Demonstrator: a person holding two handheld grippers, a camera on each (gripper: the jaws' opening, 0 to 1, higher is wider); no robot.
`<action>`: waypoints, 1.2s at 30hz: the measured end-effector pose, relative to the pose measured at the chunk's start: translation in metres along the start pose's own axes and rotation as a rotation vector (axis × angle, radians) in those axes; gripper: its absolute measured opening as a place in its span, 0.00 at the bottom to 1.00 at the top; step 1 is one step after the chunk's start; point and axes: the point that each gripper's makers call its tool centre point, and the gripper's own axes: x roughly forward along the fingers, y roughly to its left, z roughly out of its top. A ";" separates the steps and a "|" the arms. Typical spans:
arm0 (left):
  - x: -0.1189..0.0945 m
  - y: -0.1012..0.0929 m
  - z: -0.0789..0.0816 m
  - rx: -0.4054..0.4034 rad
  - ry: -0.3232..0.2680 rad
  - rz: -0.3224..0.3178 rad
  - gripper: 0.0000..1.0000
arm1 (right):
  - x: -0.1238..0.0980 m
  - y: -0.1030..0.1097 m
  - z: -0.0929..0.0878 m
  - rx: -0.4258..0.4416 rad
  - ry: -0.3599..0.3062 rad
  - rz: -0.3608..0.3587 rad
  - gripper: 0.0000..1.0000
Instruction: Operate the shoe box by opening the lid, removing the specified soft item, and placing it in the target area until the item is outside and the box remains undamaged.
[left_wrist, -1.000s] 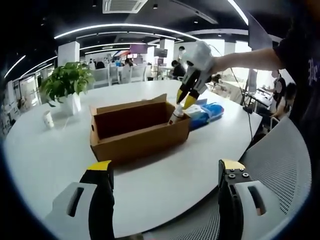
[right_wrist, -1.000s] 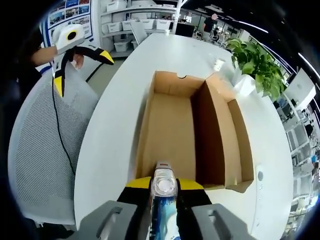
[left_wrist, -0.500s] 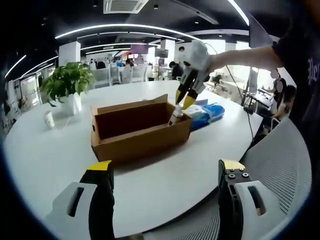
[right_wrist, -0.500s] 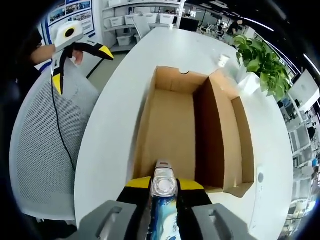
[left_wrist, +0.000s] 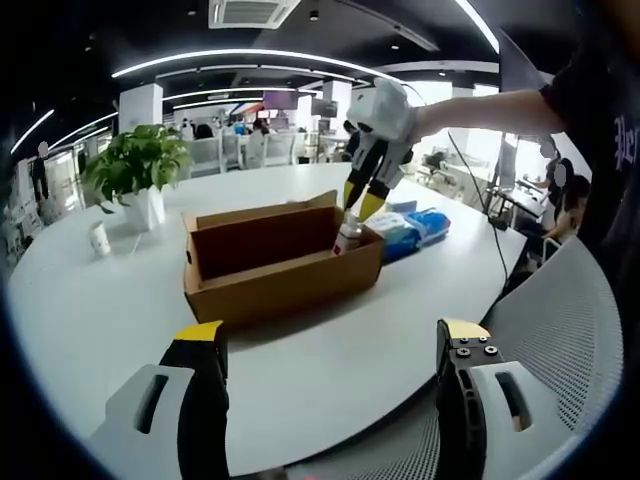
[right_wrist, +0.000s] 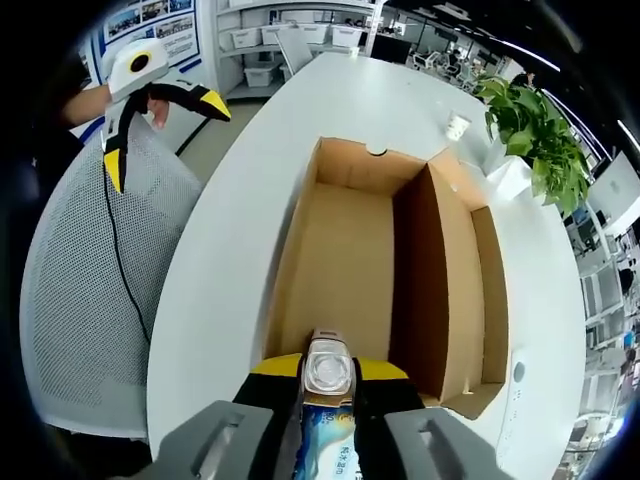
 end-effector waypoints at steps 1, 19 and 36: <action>0.000 0.000 0.000 0.000 0.000 0.001 0.85 | 0.000 0.000 0.001 0.000 -0.002 0.000 0.14; 0.000 0.001 0.000 -0.006 -0.001 0.002 0.85 | 0.007 -0.005 0.017 -0.020 -0.057 -0.023 0.15; 0.000 0.003 0.000 -0.012 -0.004 0.008 0.84 | 0.015 -0.003 0.019 -0.031 -0.072 -0.021 0.16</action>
